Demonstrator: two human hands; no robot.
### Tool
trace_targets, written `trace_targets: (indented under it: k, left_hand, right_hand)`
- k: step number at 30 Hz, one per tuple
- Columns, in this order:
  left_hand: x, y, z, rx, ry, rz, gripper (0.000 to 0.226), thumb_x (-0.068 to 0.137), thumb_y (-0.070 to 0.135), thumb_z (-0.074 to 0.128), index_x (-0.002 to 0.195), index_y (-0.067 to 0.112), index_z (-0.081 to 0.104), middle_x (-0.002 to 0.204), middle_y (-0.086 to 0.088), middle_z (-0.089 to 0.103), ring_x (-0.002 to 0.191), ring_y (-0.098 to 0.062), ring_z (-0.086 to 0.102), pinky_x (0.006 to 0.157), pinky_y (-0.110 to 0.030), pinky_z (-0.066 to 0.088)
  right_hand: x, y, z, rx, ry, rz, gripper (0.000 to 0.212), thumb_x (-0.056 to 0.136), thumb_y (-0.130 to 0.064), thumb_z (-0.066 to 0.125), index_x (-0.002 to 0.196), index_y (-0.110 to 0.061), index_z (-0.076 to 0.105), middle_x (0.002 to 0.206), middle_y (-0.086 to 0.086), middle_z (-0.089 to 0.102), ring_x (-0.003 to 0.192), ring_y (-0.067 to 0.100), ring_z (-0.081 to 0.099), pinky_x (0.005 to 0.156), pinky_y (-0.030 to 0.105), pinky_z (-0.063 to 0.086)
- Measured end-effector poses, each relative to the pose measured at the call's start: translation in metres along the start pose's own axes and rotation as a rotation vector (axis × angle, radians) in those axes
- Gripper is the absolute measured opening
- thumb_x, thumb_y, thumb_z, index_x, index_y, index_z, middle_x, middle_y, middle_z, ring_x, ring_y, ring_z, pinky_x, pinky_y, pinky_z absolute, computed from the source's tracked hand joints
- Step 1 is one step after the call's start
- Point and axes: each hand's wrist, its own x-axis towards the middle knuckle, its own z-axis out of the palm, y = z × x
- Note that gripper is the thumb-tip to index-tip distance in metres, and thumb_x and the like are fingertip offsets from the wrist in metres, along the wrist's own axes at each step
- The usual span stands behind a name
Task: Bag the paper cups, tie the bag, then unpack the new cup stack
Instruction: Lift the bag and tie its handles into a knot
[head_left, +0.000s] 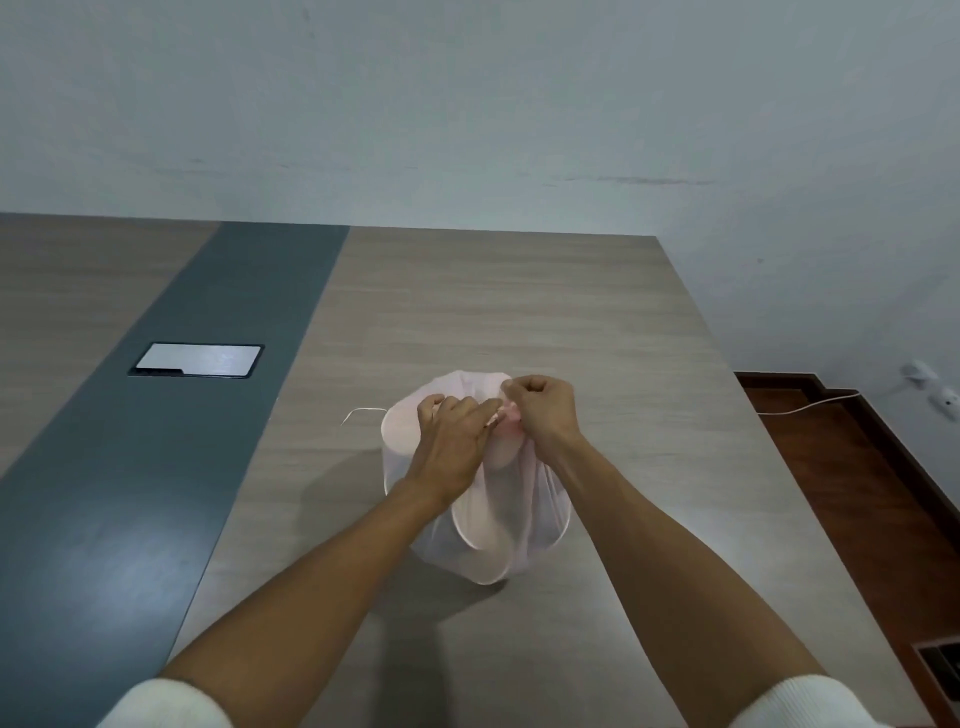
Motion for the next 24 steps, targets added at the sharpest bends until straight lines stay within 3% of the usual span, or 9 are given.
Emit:
trace_targets:
  k: [3, 6, 8, 10, 13, 15, 18, 21, 24]
  left_hand:
    - [0.011, 0.009, -0.01, -0.065, -0.124, -0.153, 0.042, 0.107, 0.037, 0.033, 0.084, 0.023, 0.065, 0.082, 0.008, 0.064, 0.093, -0.02, 0.059, 0.099, -0.043, 0.027]
    - [0.025, 0.013, -0.023, -0.809, -0.363, -0.509, 0.045, 0.101, 0.038, 0.041, 0.085, 0.012, 0.073, 0.096, -0.009, 0.076, 0.096, -0.024, 0.065, 0.102, -0.042, 0.041]
    - [0.031, 0.013, -0.032, -1.086, -0.393, -0.606, 0.039, 0.103, 0.022, 0.045, 0.096, -0.005, 0.073, 0.101, -0.017, 0.075, 0.093, -0.025, 0.066, 0.096, -0.038, 0.048]
    - [0.032, 0.008, -0.035, -1.05, -0.395, -0.625, 0.035, 0.103, 0.019, 0.046, 0.095, 0.001, 0.076, 0.099, -0.011, 0.077, 0.09, -0.021, 0.068, 0.088, -0.037, 0.052]
    - [0.031, 0.002, -0.034, -0.99, -0.382, -0.618, 0.032, 0.102, 0.021, 0.05, 0.085, 0.009, 0.075, 0.081, -0.001, 0.073, 0.077, -0.015, 0.065, 0.074, -0.029, 0.05]
    - [0.033, -0.001, -0.031, -1.002, -0.381, -0.642, 0.029, 0.101, 0.023, 0.055, 0.087, 0.009, 0.076, 0.08, -0.001, 0.075, 0.076, -0.015, 0.067, 0.074, -0.029, 0.052]
    - [0.036, -0.005, -0.025, -1.029, -0.381, -0.662, 0.031, 0.097, 0.027, 0.066, 0.093, -0.001, 0.079, 0.095, -0.016, 0.078, 0.082, -0.022, 0.07, 0.082, -0.035, 0.055]
    - [0.038, -0.014, -0.019, -0.955, -0.276, -0.762, 0.029, 0.09, 0.029, 0.075, 0.088, 0.001, 0.08, 0.089, -0.013, 0.078, 0.076, -0.021, 0.068, 0.074, -0.032, 0.054]
    - [0.036, -0.038, -0.007, -0.685, -0.15, -0.91, 0.032, 0.079, 0.04, 0.08, 0.071, 0.009, 0.077, 0.071, -0.005, 0.069, 0.067, -0.024, 0.061, 0.065, -0.031, 0.049]
  right_hand:
    - [-0.004, -0.008, -0.005, -0.132, 0.038, -0.117, 0.028, 0.101, -0.041, 0.052, 0.092, -0.014, 0.058, 0.082, -0.006, 0.058, 0.076, 0.013, 0.054, 0.07, 0.029, 0.044]
    - [-0.015, -0.011, -0.009, -0.186, -0.036, -0.251, 0.047, 0.106, -0.048, 0.036, 0.068, -0.022, 0.043, 0.064, -0.01, 0.046, 0.06, 0.011, 0.042, 0.06, 0.031, 0.036]
    - [-0.02, -0.009, -0.012, -0.146, -0.137, -0.269, 0.058, 0.106, -0.052, 0.035, 0.058, -0.021, 0.038, 0.051, -0.009, 0.04, 0.05, 0.009, 0.037, 0.054, 0.03, 0.032]
    - [-0.021, -0.003, -0.02, -0.101, -0.205, -0.217, 0.058, 0.098, -0.065, 0.044, 0.075, -0.013, 0.054, 0.061, -0.002, 0.055, 0.055, 0.005, 0.054, 0.061, 0.027, 0.043]
    - [-0.019, -0.001, -0.033, -0.198, -0.343, -0.14, 0.072, 0.08, -0.073, 0.065, 0.123, -0.015, 0.058, 0.115, -0.002, 0.066, 0.103, 0.005, 0.064, 0.09, 0.03, 0.052]
    - [-0.018, -0.002, -0.04, -0.348, -0.418, -0.16, 0.059, 0.084, -0.053, 0.076, 0.118, -0.005, 0.068, 0.126, -0.008, 0.057, 0.115, -0.001, 0.056, 0.095, 0.022, 0.047]
    - [-0.018, -0.001, -0.046, -0.408, -0.451, -0.163, 0.047, 0.093, -0.032, 0.073, 0.117, 0.008, 0.064, 0.108, -0.008, 0.061, 0.097, -0.013, 0.06, 0.083, 0.011, 0.045]
    - [-0.017, 0.001, -0.053, -0.68, -0.483, -0.176, 0.033, 0.096, -0.039, 0.066, 0.116, -0.012, 0.062, 0.136, 0.004, 0.056, 0.114, 0.009, 0.06, 0.103, 0.035, 0.045]
    - [-0.017, 0.005, -0.069, -1.149, -0.513, -0.288, 0.03, 0.098, -0.048, 0.057, 0.105, -0.027, 0.076, 0.159, 0.0, 0.028, 0.142, 0.021, 0.035, 0.118, 0.046, 0.024]
